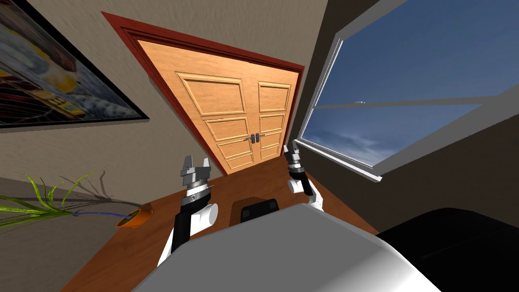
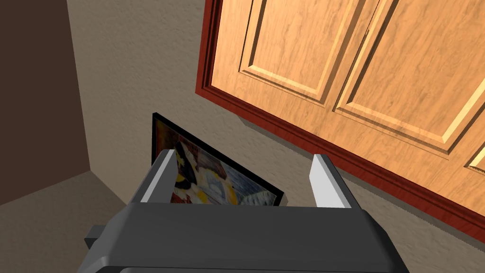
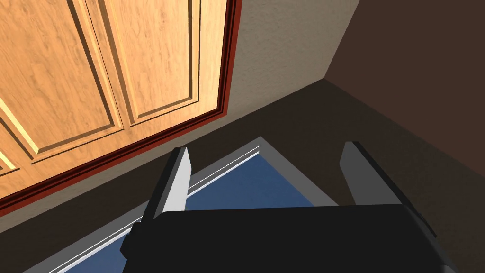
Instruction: Pull the door open
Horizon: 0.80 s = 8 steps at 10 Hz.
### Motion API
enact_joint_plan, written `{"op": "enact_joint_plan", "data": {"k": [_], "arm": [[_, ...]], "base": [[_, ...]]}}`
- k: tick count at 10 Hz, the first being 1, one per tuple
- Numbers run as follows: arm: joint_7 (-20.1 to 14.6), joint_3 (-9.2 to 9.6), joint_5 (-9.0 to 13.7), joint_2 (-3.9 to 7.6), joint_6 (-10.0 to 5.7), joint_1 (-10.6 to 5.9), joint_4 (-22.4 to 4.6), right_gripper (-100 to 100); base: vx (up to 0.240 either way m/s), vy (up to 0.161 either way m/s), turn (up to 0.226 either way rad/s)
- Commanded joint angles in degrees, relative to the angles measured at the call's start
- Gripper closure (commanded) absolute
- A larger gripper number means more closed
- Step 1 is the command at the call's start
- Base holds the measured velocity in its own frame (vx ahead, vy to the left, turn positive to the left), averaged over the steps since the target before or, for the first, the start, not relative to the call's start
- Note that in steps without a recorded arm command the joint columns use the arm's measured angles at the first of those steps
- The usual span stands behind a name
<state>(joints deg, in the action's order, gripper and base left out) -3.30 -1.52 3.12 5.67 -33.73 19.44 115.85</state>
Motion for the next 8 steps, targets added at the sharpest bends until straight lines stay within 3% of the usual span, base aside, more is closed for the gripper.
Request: {"op": "enact_joint_plan", "data": {"k": [1, 8], "arm": [[-0.39, 0.22, 0.47, 0.88, 0.19, -1.21, -2.53, -100], [-2.48, 1.17, 2.90, 5.21, 0.94, -5.74, -13.26, -100]], "base": [[0.100, -0.006, 0.059], [0.097, -0.002, 0.074]]}}
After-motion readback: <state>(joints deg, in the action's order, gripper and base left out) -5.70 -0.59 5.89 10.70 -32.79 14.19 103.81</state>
